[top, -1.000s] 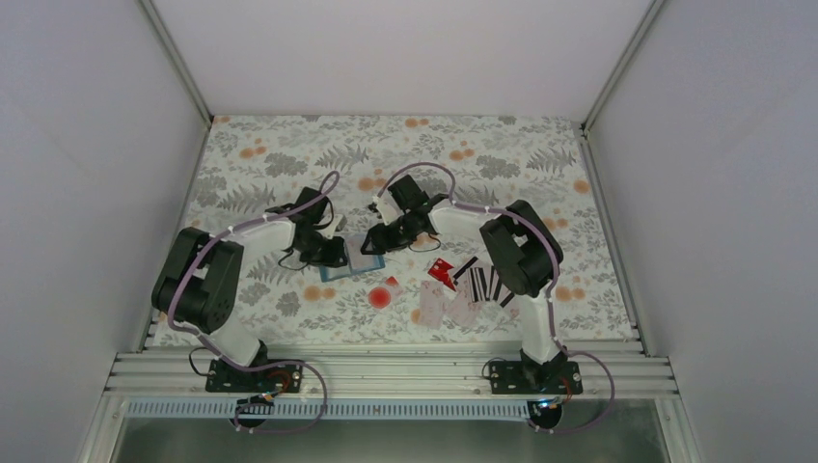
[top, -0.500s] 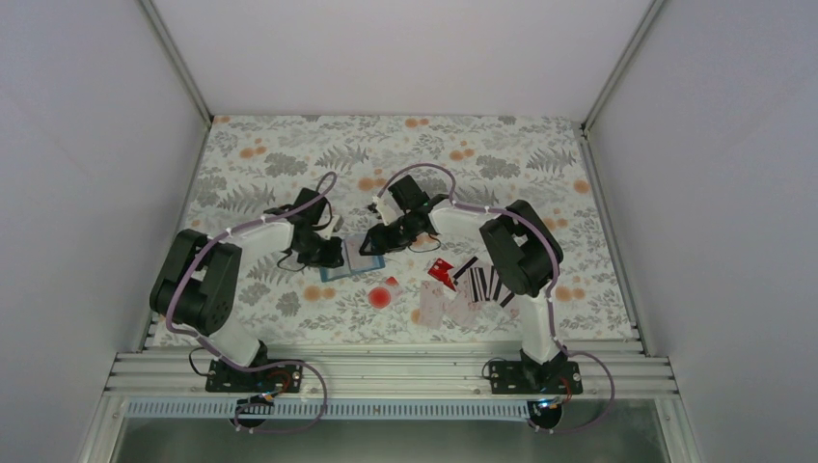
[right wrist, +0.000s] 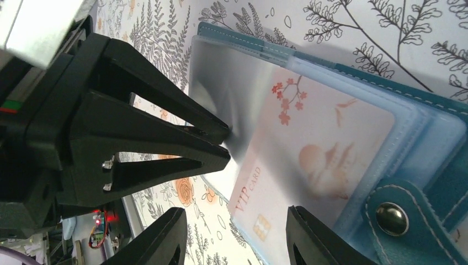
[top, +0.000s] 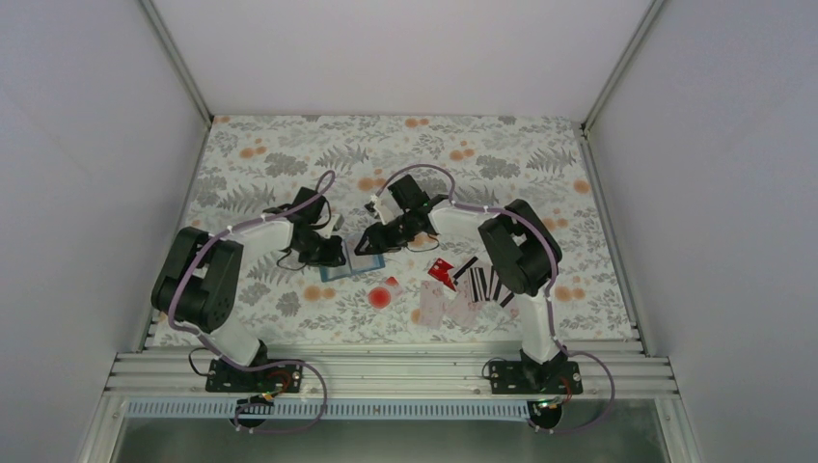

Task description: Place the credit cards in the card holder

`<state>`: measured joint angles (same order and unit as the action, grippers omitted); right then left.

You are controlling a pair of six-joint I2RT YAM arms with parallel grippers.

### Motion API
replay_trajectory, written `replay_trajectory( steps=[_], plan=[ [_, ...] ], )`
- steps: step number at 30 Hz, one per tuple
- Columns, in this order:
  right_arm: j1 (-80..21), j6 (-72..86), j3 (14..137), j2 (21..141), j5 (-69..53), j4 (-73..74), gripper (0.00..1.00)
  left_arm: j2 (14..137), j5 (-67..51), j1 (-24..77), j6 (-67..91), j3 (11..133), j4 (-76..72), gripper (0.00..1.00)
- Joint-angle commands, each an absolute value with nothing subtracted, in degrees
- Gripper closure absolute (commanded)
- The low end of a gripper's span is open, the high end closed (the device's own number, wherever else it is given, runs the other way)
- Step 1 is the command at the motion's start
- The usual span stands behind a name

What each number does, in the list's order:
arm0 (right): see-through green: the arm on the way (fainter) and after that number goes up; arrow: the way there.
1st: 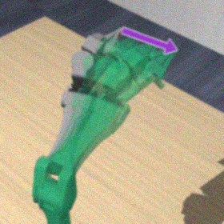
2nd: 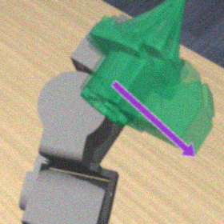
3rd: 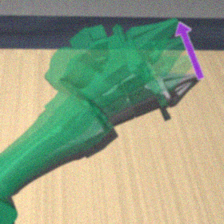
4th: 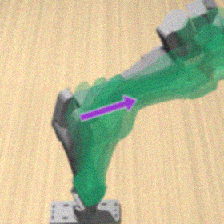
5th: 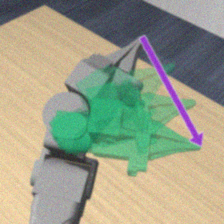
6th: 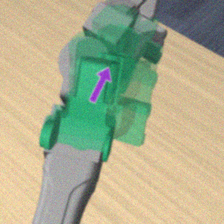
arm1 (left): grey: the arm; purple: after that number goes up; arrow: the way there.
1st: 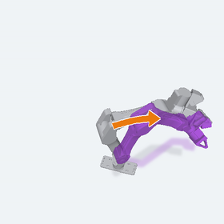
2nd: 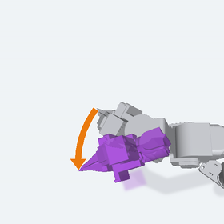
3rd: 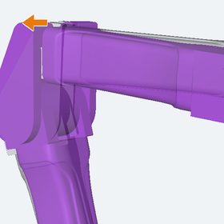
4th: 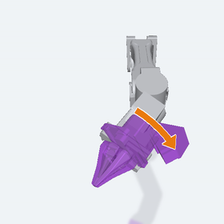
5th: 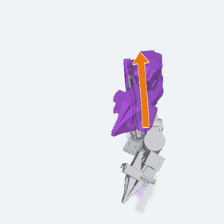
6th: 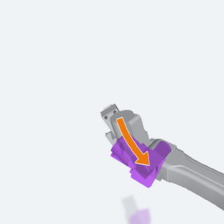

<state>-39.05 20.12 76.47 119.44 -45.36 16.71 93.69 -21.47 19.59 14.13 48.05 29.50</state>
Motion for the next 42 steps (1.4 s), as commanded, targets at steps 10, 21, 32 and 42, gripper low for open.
replay_trajectory(
  steps=[10,21,32,42],
  plan=[
    [-36.5,19.1,75.6,119.5,-36.9,20.6,0.54,98.7,-20.8,20.1,13.1,45.4,30.9,0.81],
    [-38.5,19.6,76.8,120.8,-40.5,20.2,0.55,99.6,-21.5,20.1,12.7,45.5,30.6,0.81],
    [-40.1,19.2,79.6,122.7,-38.7,22.8,0.57,99.7,-21.6,20.1,12.7,45.6,30.6,0.81],
    [-40.1,17.3,80.1,120.8,-36.7,24.8,0.74,99.4,-22.0,20.2,12.7,46.0,30.6,0.81]
  ],
)
